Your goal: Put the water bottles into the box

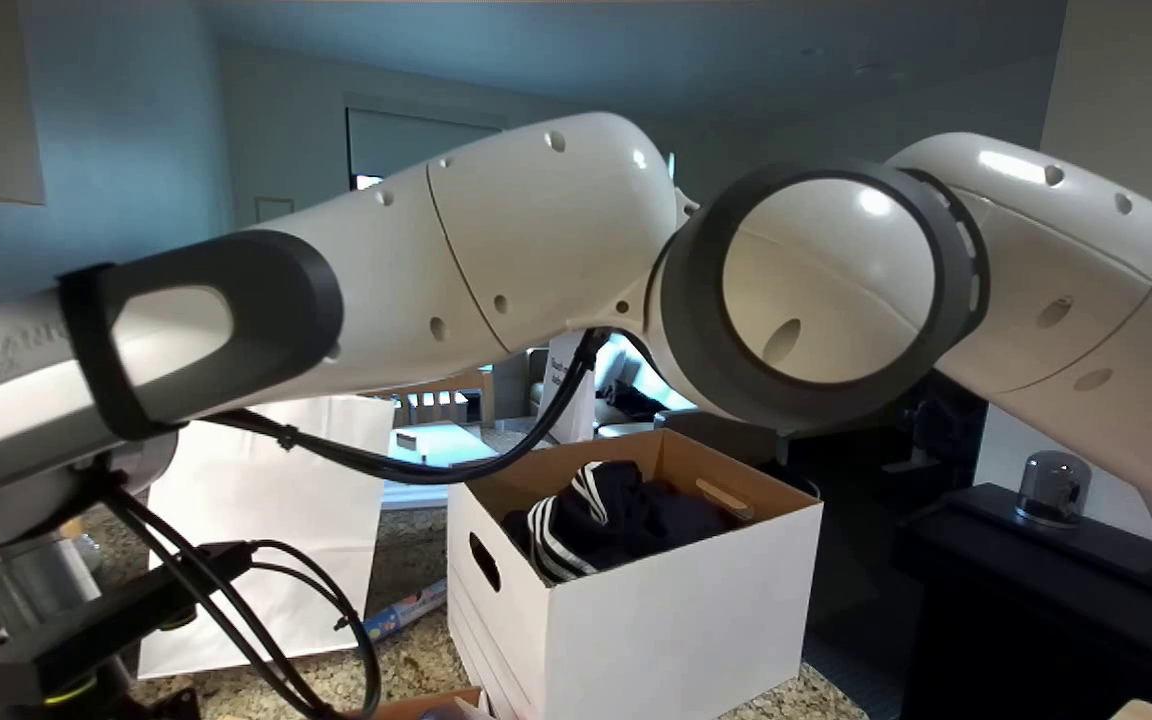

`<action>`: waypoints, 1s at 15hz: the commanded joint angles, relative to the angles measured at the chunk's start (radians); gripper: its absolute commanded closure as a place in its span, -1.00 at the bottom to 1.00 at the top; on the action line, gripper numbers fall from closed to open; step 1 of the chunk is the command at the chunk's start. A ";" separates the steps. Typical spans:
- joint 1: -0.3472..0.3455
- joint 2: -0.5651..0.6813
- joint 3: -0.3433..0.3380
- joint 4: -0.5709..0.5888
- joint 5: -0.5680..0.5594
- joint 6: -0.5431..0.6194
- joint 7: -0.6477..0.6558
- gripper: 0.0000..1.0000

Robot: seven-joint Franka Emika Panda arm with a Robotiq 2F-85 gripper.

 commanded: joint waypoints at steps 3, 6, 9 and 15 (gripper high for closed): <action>0.030 0.007 -0.020 0.042 -0.035 -0.034 -0.011 0.79; 0.044 -0.029 -0.036 0.015 -0.039 -0.051 0.033 0.78; 0.061 -0.106 -0.065 -0.031 -0.063 -0.050 0.096 0.75; 0.077 -0.340 -0.121 -0.131 -0.096 -0.036 0.328 0.78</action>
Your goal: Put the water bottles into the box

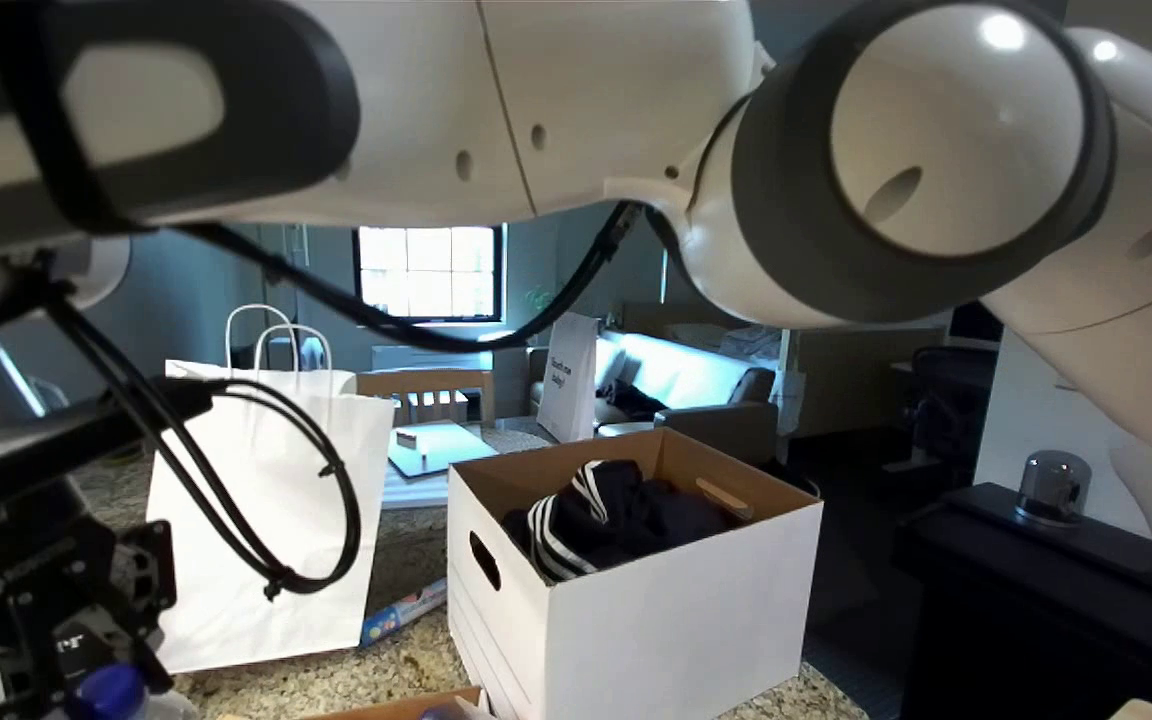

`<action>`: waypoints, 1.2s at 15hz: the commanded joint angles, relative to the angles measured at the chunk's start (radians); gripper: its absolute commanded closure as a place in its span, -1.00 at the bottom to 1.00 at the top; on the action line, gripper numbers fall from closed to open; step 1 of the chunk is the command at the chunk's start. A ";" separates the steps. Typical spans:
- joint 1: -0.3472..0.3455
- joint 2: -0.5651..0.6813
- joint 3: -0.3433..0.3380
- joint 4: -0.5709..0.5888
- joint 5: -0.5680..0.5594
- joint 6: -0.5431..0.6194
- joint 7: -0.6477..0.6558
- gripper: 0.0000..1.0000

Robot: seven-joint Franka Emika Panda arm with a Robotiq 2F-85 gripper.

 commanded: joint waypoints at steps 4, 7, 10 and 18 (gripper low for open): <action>-0.059 -0.323 -0.057 -0.235 0.045 -0.048 0.258 0.77; -0.094 -0.452 -0.092 -0.330 0.052 -0.052 0.354 0.78; -0.129 -0.586 -0.131 -0.437 0.039 -0.006 0.425 0.78; -0.263 -0.934 -0.266 -0.724 0.081 0.108 0.423 0.78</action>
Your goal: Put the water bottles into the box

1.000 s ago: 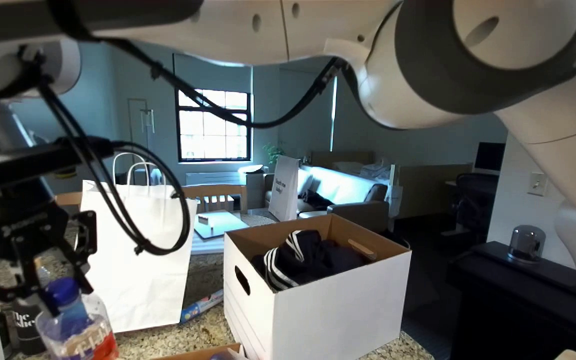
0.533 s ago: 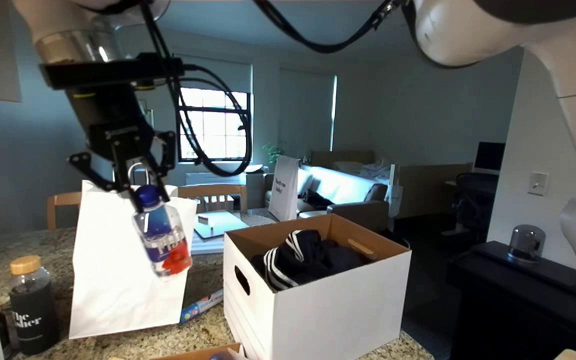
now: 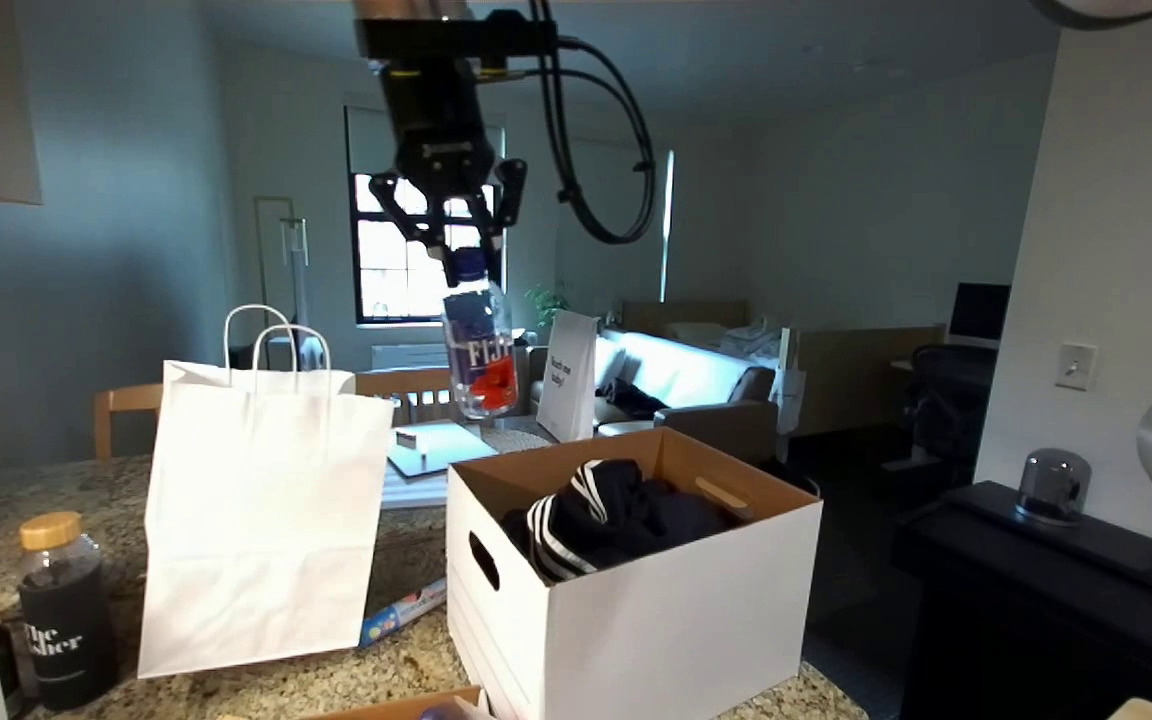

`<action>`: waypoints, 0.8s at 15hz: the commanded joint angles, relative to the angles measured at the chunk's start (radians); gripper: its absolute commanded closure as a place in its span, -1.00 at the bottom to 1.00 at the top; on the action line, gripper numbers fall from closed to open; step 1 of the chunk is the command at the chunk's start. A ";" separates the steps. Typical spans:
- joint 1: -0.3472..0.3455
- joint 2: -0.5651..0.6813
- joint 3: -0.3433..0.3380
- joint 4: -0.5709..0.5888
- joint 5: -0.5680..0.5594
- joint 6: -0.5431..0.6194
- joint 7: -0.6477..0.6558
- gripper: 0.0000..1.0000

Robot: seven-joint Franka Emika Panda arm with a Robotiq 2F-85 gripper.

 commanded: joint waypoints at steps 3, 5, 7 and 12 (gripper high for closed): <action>-0.280 -0.264 0.064 -0.240 0.072 0.105 -0.048 0.79; -0.403 -0.332 0.077 -0.291 0.122 0.112 -0.135 0.01; -0.494 -0.381 0.071 -0.309 0.146 0.054 -0.244 -0.35; -0.573 -0.390 0.150 -0.288 0.146 -0.086 -0.352 -0.95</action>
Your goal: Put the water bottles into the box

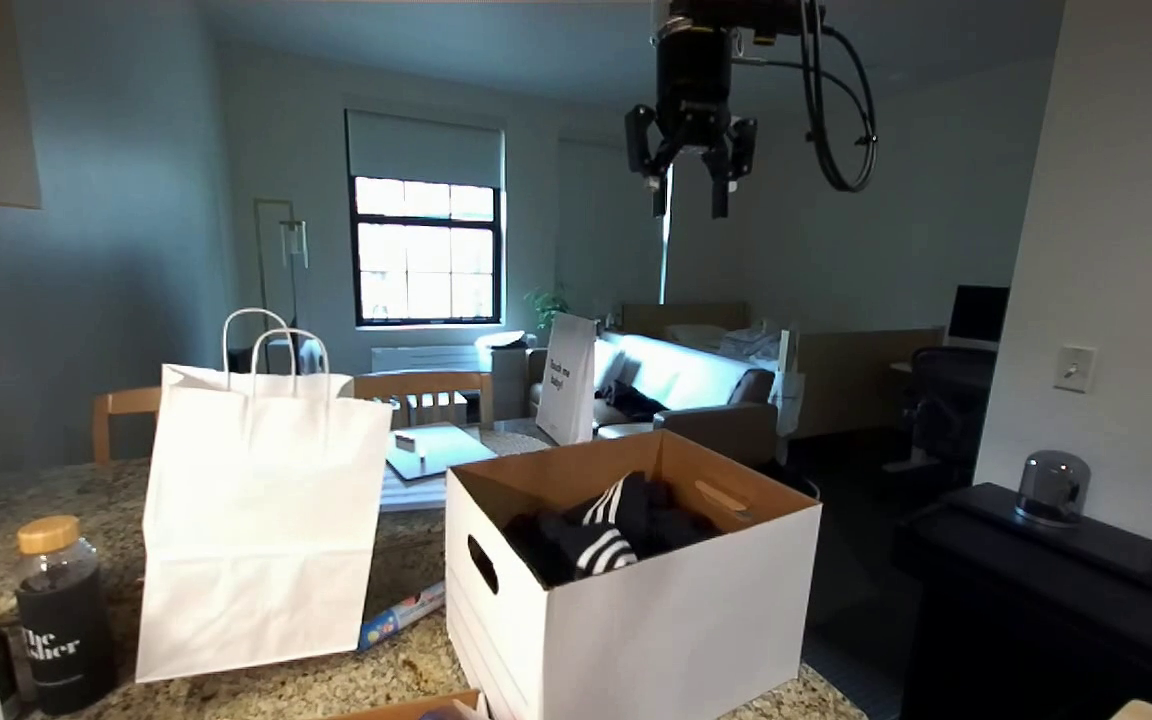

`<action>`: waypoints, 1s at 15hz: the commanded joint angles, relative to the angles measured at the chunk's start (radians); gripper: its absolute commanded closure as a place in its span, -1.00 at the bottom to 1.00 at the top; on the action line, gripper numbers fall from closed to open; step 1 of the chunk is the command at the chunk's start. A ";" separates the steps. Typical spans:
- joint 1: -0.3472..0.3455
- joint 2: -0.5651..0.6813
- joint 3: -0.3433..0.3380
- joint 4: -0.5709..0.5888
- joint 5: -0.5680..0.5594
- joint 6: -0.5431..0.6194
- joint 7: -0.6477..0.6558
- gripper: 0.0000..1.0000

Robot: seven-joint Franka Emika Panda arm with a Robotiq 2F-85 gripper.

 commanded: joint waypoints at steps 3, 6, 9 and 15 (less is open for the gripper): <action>-0.007 0.051 0.169 0.011 0.009 -0.105 -0.009 -1.00; 0.029 0.117 0.259 0.017 0.009 -0.094 -0.016 -1.00; 0.083 0.223 0.324 0.027 0.010 -0.063 -0.055 -1.00; 0.209 0.463 0.392 0.127 -0.025 -0.023 -0.079 -1.00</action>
